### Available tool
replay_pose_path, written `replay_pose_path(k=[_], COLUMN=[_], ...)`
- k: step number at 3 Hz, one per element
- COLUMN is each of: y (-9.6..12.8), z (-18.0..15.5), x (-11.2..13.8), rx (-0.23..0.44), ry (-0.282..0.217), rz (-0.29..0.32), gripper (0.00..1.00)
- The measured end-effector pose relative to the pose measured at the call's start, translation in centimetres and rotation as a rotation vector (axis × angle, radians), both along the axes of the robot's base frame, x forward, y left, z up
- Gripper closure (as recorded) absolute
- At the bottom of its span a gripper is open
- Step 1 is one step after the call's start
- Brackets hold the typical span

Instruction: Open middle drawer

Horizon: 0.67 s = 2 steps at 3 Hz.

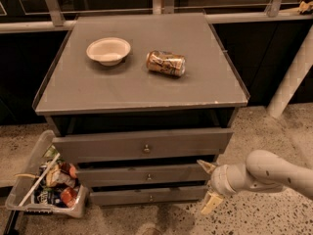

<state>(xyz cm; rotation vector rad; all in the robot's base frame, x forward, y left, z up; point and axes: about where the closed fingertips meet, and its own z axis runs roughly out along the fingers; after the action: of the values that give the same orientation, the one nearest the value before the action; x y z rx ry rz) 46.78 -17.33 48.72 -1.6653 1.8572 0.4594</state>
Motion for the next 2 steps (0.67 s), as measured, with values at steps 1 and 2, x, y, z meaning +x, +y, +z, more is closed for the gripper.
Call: replay_pose_path(k=[1,2], y=[0.3,0.7], z=[-0.7,-2.5], x=[1.2,3.4], rx=[0.042,0.117], ry=[-0.06,-0.108], rz=[-0.007,-0.005], gripper=[0.0,0.0])
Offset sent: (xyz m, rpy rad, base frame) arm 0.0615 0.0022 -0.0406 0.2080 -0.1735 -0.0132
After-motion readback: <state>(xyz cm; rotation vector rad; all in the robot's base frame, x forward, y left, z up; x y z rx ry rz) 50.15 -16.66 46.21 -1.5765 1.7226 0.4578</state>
